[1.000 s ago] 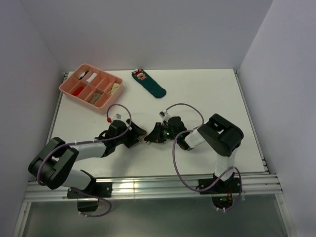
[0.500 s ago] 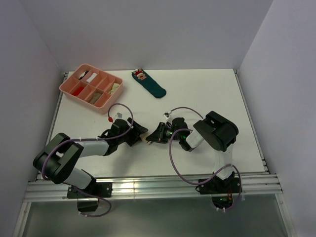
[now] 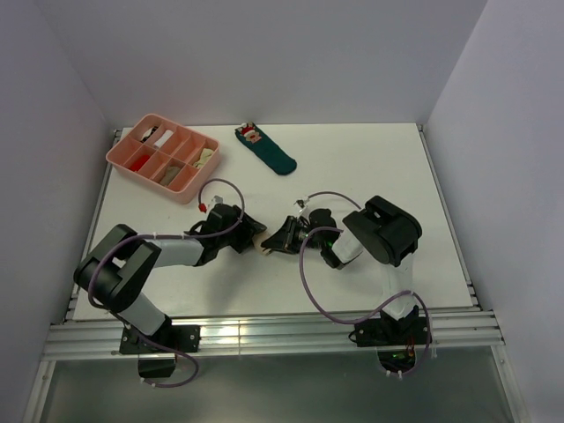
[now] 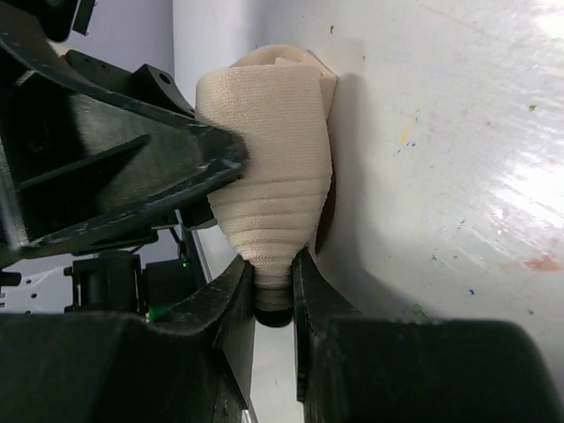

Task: Roll the socks
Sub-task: Pick up the sock at the center of the board, then place the sock in the storage box.

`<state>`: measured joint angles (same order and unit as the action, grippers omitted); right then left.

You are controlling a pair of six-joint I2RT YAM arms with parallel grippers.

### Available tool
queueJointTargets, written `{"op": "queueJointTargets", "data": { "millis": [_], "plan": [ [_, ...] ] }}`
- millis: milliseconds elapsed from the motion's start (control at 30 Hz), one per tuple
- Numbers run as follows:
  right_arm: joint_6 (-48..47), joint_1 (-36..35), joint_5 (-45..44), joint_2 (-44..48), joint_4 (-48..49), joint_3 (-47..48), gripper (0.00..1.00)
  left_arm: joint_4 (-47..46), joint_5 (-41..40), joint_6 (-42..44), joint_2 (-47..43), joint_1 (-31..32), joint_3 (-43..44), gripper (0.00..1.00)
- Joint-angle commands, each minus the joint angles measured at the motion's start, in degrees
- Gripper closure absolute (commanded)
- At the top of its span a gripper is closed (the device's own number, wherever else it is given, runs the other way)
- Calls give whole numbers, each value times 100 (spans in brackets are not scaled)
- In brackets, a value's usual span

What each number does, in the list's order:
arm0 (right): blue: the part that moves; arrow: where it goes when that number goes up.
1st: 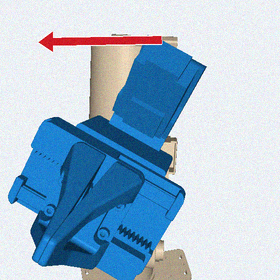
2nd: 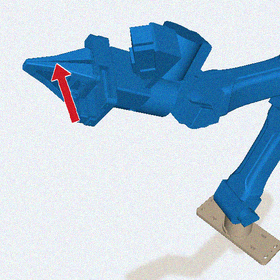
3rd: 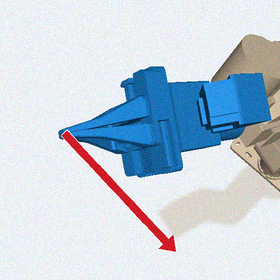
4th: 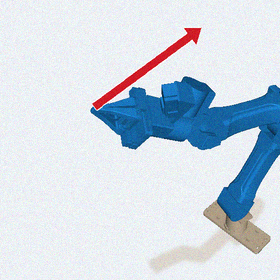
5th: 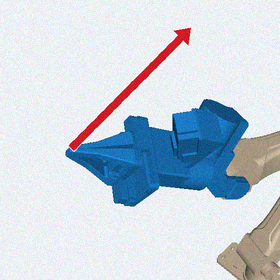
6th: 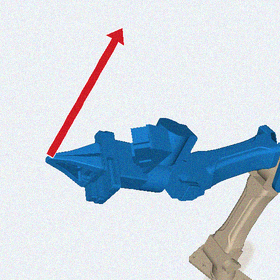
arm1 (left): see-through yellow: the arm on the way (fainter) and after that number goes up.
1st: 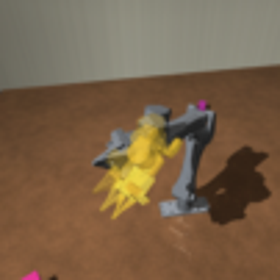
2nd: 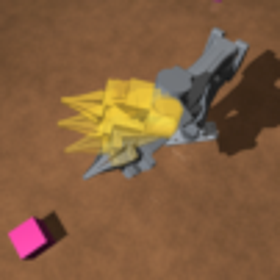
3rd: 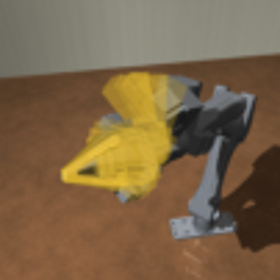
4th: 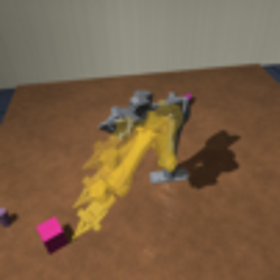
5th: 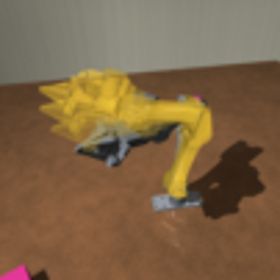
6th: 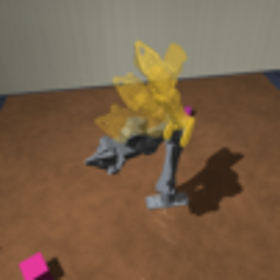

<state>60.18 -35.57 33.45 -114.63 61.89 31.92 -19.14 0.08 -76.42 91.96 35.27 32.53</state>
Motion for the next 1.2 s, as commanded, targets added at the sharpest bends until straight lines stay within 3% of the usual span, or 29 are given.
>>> {"op": "queueJointTargets", "data": {
  "millis": [0,67,200,300,367,533,767,867,1100,1167],
  "plan": [
    [-121,-143,223,-253,-845,-19,95,1562,-263,57,743,138,-107,41],
    [-200,-143,215,-174,-932,-11,80,1702,-263,57,911,165,16,47],
    [-542,-143,83,124,-1371,42,60,1895,-323,162,1069,191,253,84],
    [-1050,-143,-101,581,-1942,86,49,2290,-491,338,991,200,455,95],
    [-1315,-143,-373,1081,-2566,130,47,2467,-684,504,894,200,587,99],
    [-2352,-108,-1173,2575,-4400,340,40,3124,-1263,1146,323,191,1307,100],
    [-3056,164,-2166,4588,-5976,437,35,3706,-1994,3128,-249,86,2739,100],
    [-3328,252,-2666,5423,-6565,595,29,3977,-2116,4122,-328,-160,3607,100],
    [-3706,358,-4229,6891,-7541,1228,0,3866,-1678,5839,-363,-1335,4410,100],
    [-3777,349,-4556,7059,-7726,1430,0,3672,-1503,6322,-363,-1574,4437,100]
  ]
}}
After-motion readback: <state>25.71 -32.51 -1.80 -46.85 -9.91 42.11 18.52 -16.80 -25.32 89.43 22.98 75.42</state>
